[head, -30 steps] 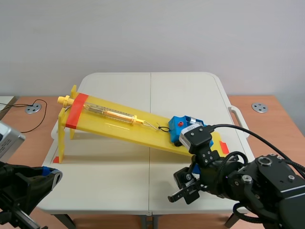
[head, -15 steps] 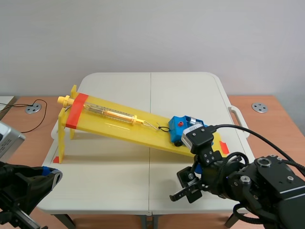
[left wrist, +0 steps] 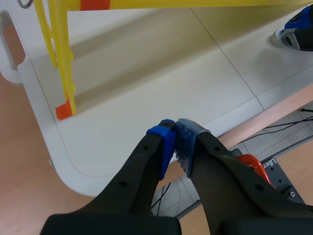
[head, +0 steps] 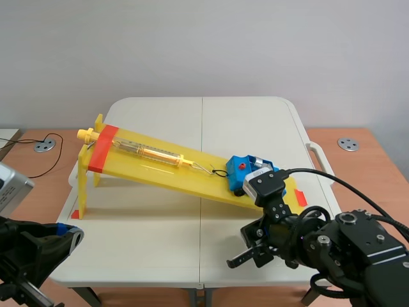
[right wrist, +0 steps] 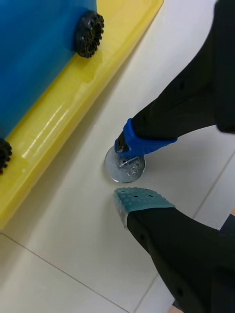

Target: Place the four metal weights on the blue cart on the ramp.

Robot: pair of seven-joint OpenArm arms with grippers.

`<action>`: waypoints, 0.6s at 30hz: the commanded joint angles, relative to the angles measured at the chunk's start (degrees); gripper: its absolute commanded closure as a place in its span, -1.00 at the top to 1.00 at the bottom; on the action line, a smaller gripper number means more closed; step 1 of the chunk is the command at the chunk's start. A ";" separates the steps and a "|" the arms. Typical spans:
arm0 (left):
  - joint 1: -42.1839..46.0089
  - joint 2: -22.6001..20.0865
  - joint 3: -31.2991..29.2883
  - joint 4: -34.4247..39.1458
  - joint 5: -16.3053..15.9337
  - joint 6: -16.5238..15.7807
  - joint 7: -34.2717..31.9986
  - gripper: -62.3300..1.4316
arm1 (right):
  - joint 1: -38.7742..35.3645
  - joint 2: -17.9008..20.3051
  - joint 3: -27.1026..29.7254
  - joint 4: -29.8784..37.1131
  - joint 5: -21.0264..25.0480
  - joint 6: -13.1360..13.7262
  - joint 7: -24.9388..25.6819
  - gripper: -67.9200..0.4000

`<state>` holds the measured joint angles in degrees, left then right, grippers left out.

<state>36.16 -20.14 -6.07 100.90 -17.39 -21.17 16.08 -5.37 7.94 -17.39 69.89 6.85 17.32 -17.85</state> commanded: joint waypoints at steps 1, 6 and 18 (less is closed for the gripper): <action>-1.11 0.59 -0.85 3.56 -2.51 -1.31 -5.49 -0.84 | 4.52 -0.17 -0.68 1.25 0.79 -1.46 4.28 -0.61; -1.11 0.59 -0.85 3.56 -2.51 -1.31 -5.49 -0.84 | 4.52 -0.11 -0.68 1.18 0.15 -1.46 2.32 -0.95; -1.11 0.59 -0.85 3.56 -2.51 -1.31 -5.49 -0.84 | -3.78 5.95 1.84 20.57 4.04 -1.44 -3.02 -0.97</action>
<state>36.16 -20.14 -6.07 100.90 -17.39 -21.15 16.10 -9.76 10.98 -17.19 81.08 7.97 17.12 -23.94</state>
